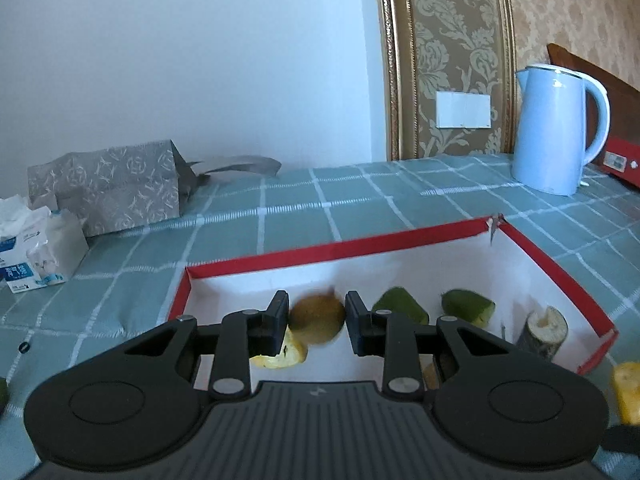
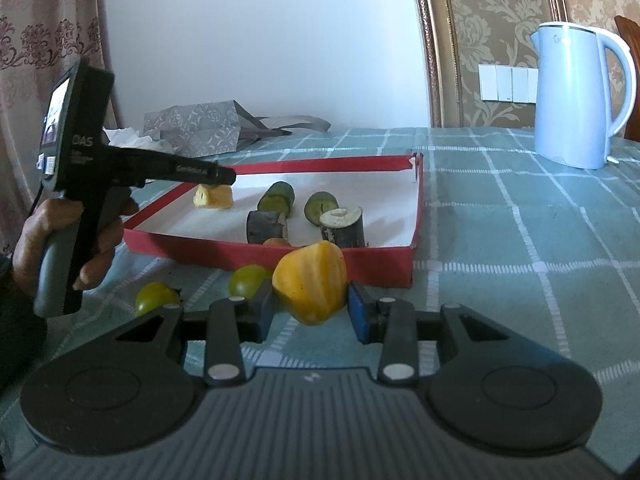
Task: Organize fruits
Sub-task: 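Carry the fruit into the tray and open the left tool while the right tool holds the pepper, then lower the yellow pepper piece into the tray and open the right tool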
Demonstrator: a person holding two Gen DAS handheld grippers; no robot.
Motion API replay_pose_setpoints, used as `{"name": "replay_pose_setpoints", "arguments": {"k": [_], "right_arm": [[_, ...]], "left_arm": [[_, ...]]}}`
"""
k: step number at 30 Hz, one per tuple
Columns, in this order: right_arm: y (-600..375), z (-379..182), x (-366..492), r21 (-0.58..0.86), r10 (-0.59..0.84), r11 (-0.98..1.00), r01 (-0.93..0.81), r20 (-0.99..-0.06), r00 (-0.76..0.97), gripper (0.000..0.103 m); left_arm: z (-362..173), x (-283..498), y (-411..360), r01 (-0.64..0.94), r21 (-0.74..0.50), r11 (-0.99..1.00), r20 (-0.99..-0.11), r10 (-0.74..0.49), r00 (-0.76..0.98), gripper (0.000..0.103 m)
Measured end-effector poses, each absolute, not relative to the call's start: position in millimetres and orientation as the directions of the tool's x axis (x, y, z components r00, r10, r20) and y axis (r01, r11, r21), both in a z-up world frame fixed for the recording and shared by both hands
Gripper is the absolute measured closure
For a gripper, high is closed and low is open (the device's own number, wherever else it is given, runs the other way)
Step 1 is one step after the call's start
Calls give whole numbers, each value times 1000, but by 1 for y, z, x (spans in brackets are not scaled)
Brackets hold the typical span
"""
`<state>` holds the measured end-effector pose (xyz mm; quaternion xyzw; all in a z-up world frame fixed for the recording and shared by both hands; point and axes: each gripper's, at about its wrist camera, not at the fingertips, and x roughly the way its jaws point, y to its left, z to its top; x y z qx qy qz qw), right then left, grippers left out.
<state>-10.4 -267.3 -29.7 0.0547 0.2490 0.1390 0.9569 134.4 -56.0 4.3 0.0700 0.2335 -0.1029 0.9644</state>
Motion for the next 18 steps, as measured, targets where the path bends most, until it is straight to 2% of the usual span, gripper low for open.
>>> {"name": "replay_pose_setpoints", "arguments": {"k": [1,3,4,18], "right_arm": [[-267,-30,-10,175,294,955,-240,-463,836,67],[-268,-31,-10,174,294,955,-240,-462,837,67],[-268,-31,-10,174,295,955,-240,-463,836,67],[-268,-31,-9,177,290,956,-233,-460,839,67]], "left_arm": [[5,136,-58,238,86,968,-462,-173,870,64],[4,140,-59,236,80,969,-461,-174,870,28],[2,141,-58,219,77,973,-456,-161,875,24],[-1,98,-16,154,-20,988,-440,-147,886,23]]}}
